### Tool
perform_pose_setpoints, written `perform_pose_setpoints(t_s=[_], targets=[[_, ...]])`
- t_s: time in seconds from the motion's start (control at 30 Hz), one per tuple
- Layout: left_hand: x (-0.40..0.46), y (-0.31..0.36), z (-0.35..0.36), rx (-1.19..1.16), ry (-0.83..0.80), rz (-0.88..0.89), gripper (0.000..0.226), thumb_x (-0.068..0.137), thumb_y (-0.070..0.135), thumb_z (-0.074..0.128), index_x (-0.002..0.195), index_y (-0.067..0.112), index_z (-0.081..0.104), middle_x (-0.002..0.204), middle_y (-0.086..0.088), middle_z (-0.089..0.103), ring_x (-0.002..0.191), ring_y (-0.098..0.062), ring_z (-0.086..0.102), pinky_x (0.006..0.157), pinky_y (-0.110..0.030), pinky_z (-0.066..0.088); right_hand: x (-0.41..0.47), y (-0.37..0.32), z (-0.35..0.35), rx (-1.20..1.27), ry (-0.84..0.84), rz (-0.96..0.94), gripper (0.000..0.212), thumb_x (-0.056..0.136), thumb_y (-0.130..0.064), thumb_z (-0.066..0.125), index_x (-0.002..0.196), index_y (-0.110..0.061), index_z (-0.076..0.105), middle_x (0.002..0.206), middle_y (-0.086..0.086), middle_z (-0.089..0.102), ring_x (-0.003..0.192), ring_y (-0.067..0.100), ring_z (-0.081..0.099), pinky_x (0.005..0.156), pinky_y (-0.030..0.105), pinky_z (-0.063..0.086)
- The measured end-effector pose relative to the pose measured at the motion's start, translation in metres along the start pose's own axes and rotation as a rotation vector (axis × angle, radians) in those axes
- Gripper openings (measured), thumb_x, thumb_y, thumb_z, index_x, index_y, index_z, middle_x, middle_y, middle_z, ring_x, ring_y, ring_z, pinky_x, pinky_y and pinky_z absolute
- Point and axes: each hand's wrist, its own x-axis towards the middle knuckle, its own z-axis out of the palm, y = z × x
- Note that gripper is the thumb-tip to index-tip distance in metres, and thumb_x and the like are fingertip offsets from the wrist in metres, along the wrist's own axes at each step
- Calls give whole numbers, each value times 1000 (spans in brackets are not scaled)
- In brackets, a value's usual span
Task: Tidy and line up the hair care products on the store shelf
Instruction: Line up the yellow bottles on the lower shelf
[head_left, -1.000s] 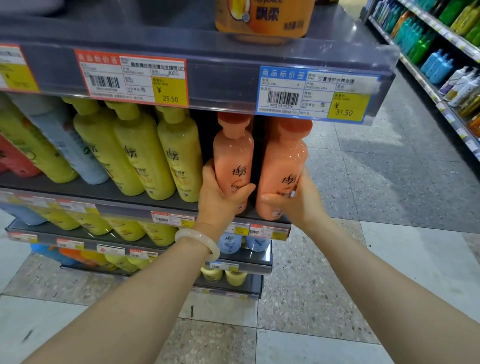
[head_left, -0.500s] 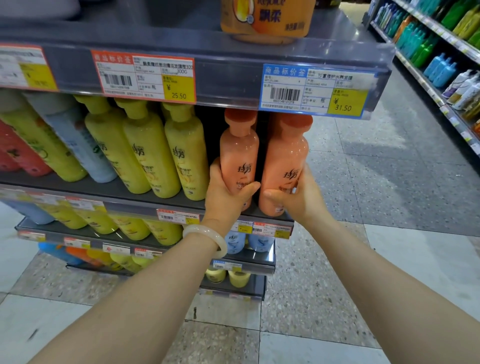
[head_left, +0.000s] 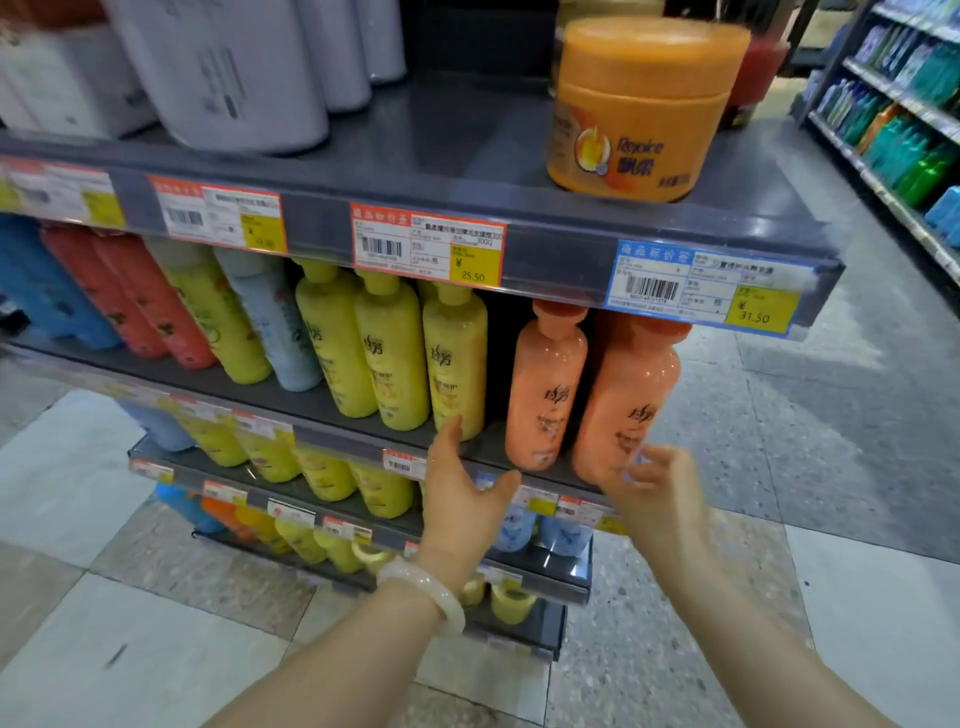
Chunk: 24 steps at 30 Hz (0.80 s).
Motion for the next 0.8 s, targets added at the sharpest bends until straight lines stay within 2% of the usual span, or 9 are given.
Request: perform_pose_setpoints(t_s=[0.07,0.1,0.17,0.27,0.37,0.47,0.57,0.7,0.8], targets=[[-1,0,-24,39,94,-41,75,78,12,73,140,11,31,142,-6,38,133,-18,35,106,-27,31,-26,-2,12,-62,-104,-63,31,73,-14,75,94,-9,52,75,0,56,71,19,56,69,35,45],[2,-1,-36,50,148,-49,74,78,13,72,140,10,32,143,-7,38,134,-20,35,107,-29,32,-36,-7,21,-106,-187,-108,29,76,-13,73,96,-10,52,77,-2,54,72,18,54,72,36,45],[11,1,-59,81,225,-63,73,79,17,73,139,9,33,142,-9,39,133,-22,37,106,-32,31,-45,-18,44,-218,-310,-210,42,79,-21,71,114,-13,51,98,-7,54,95,16,55,86,36,46],[30,1,-85,104,266,-72,71,79,21,73,138,9,35,140,-9,42,131,-24,38,105,-34,34,-39,-32,81,-210,-345,-265,72,79,-30,70,139,-12,33,134,0,44,128,16,40,106,30,34],[53,-2,-97,120,229,-56,70,80,24,72,139,9,36,140,-9,42,131,-24,40,106,-37,36,-27,-39,117,-168,-278,-226,87,79,-28,71,145,-9,17,150,7,28,139,21,28,110,30,26],[71,-5,-95,150,156,-55,70,82,27,69,141,10,34,140,-7,40,131,-22,40,103,-33,37,-11,-46,145,-102,-122,-184,89,77,-20,73,144,-5,16,147,10,32,136,21,32,102,23,27],[77,-13,-88,81,117,-2,50,82,22,70,126,16,48,118,2,52,117,-16,49,89,-25,40,-2,-47,169,-36,24,-136,87,73,-15,76,140,-3,22,134,12,47,125,24,46,93,26,36],[86,-18,-80,96,172,11,47,80,26,71,121,14,53,119,-5,59,111,-23,54,89,-34,46,8,-50,188,-91,164,-96,74,65,-15,79,124,-3,35,118,15,58,109,30,56,77,29,40],[90,-22,-78,87,196,-31,50,79,33,69,124,17,53,121,-8,59,110,-27,57,90,-41,49,13,-49,191,-109,190,-111,65,66,-13,79,117,-3,39,112,15,60,103,31,58,74,29,40]])
